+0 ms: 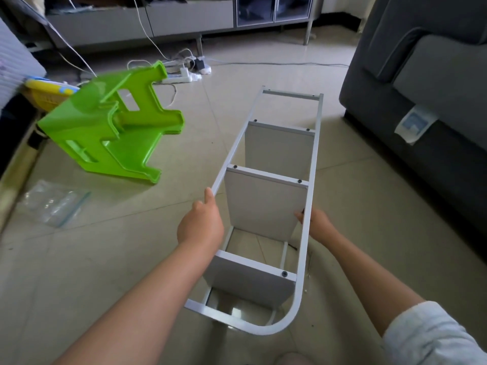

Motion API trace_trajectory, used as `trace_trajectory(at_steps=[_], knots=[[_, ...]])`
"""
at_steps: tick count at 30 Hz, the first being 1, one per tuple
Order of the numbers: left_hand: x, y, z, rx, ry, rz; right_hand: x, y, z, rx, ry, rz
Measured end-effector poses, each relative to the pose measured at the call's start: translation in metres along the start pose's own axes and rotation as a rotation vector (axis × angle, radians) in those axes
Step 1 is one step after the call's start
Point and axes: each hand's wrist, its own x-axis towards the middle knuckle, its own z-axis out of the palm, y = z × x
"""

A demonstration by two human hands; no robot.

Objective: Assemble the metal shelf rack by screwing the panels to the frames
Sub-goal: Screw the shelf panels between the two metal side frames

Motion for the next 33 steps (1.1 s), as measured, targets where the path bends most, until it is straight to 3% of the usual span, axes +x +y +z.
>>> trace_trajectory(at_steps=[3, 7, 11, 16, 21, 26, 33], knots=[[0.001, -0.003, 0.0, -0.004, 0.0, 0.002, -0.005, -0.002, 0.005, 0.141, 0.067, 0.009], [0.004, -0.003, 0.001, -0.017, 0.014, 0.004, -0.013, -0.014, -0.003, 0.626, 0.217, 0.03], [0.006, -0.001, 0.001, -0.023, 0.018, 0.004, -0.016, -0.036, -0.026, 0.937, 0.243, 0.07], [0.004, 0.0, 0.002, -0.004, 0.011, 0.006, -0.002, -0.053, -0.043, 0.721, 0.109, 0.206], [0.008, -0.005, 0.001, -0.038, 0.011, 0.035, 0.003, -0.065, -0.048, 0.572, 0.133, 0.216], [0.016, -0.025, 0.002, -0.161, -0.042, 0.117, 0.0, -0.068, -0.046, 0.538, 0.158, 0.183], [0.016, -0.03, 0.008, -0.132, -0.043, 0.139, -0.006, -0.067, -0.04, 0.566, 0.168, 0.158]])
